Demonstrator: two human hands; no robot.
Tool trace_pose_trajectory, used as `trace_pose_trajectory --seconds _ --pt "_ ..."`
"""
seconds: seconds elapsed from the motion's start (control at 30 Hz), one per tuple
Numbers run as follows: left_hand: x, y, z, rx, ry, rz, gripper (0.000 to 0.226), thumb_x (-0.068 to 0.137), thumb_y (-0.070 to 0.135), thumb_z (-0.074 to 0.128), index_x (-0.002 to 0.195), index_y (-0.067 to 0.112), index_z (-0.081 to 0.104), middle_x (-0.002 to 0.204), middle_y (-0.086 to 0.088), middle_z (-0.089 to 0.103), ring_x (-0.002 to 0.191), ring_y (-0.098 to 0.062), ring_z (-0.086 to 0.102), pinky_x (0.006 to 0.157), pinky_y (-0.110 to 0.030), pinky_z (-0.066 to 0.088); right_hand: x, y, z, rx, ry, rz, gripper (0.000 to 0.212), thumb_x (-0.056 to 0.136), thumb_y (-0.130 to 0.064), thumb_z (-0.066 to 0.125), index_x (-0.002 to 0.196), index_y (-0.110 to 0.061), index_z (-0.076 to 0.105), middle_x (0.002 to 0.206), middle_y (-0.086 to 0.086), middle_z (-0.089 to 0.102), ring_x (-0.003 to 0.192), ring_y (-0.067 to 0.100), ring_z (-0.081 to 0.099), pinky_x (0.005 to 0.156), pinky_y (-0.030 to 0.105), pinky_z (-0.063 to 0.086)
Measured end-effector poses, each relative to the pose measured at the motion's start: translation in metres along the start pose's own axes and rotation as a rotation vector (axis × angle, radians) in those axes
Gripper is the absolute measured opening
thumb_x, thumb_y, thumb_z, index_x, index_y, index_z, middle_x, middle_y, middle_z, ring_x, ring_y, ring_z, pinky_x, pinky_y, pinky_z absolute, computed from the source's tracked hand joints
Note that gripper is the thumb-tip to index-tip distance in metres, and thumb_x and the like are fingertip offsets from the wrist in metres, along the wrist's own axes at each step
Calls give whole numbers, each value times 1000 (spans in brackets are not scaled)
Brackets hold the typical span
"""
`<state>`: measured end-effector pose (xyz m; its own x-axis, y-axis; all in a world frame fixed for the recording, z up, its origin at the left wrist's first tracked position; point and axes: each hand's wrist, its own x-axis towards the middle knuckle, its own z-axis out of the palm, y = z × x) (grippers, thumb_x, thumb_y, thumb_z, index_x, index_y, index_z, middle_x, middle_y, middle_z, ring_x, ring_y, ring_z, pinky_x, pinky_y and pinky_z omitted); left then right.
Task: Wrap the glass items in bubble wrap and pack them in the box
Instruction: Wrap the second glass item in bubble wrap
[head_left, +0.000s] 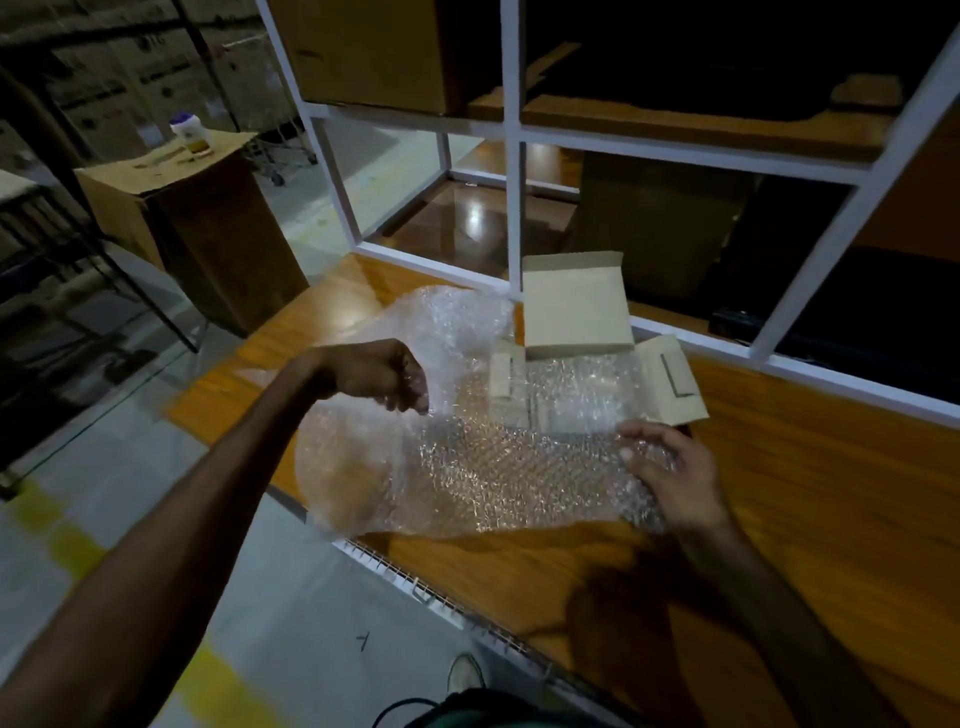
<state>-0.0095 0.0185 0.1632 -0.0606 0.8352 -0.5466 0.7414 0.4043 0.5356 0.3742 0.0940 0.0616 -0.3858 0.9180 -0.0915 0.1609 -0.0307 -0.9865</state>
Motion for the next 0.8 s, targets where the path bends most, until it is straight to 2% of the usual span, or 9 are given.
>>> trace_pose_trajectory --seconds 0.1,0.2,0.33,0.4,0.47,0.53,0.67,0.73,0.8 --pt "10 10 38 -24 65 57 10 95 0 71 85 1 76 80 -9 75 74 -18 68 72 -35 58 -30 14 -27 16 28 36 31 96 -1 69 116 -24 72 123 -25 63 102 -7 68 75 28 63" --pt "20 21 76 252 112 119 21 86 25 86 71 22 71 77 -3 74 66 -14 68 67 -33 56 -53 37 -59 -53 45 104 35 97 -2 69 126 -21 70 115 -18 69 90 30 71 79 62 59" --pt "27 40 121 478 103 -1 11 86 25 84 88 16 78 96 -4 77 85 -19 72 82 -38 59 -75 68 -100 -112 52 140 44 96 -1 69 132 -27 68 126 4 70 76 28 73 54 38 61" --pt "30 49 141 570 182 -51 10 92 26 77 98 17 77 104 -5 76 94 -22 71 90 -43 59 -81 77 -115 -155 43 162 48 94 -1 72 135 -24 67 121 -1 72 74 22 73 59 51 60" --pt "30 59 165 701 368 -102 10 96 26 70 103 20 73 109 -6 73 103 -26 68 99 -48 53 -86 84 -127 -183 41 187 52 91 -1 75 137 -22 65 122 -14 67 91 12 72 73 51 62" --pt "31 61 196 770 600 -145 21 94 23 71 114 18 68 119 -11 69 115 -33 60 102 -54 48 -87 93 -135 -221 63 176 54 89 -2 78 139 -18 64 117 -10 70 96 25 74 74 49 63" --pt "27 73 258 555 921 -123 57 88 16 74 141 10 55 146 -27 50 132 -47 46 100 -57 48 -84 114 -139 -324 34 156 59 90 -3 79 144 -17 61 129 8 71 82 19 73 69 34 60" --pt "28 85 287 417 917 -100 55 99 34 67 146 12 50 155 -25 43 141 -45 41 109 -56 45 -85 118 -137 -524 39 139 52 90 -8 80 139 -16 65 146 6 56 95 14 66 82 36 59" --pt "32 93 315 364 788 -136 62 106 62 34 151 20 41 164 -18 34 153 -40 28 123 -58 31 -86 116 -134 -810 95 54 44 88 -18 81 131 -14 70 149 13 44 109 27 64 90 43 59"
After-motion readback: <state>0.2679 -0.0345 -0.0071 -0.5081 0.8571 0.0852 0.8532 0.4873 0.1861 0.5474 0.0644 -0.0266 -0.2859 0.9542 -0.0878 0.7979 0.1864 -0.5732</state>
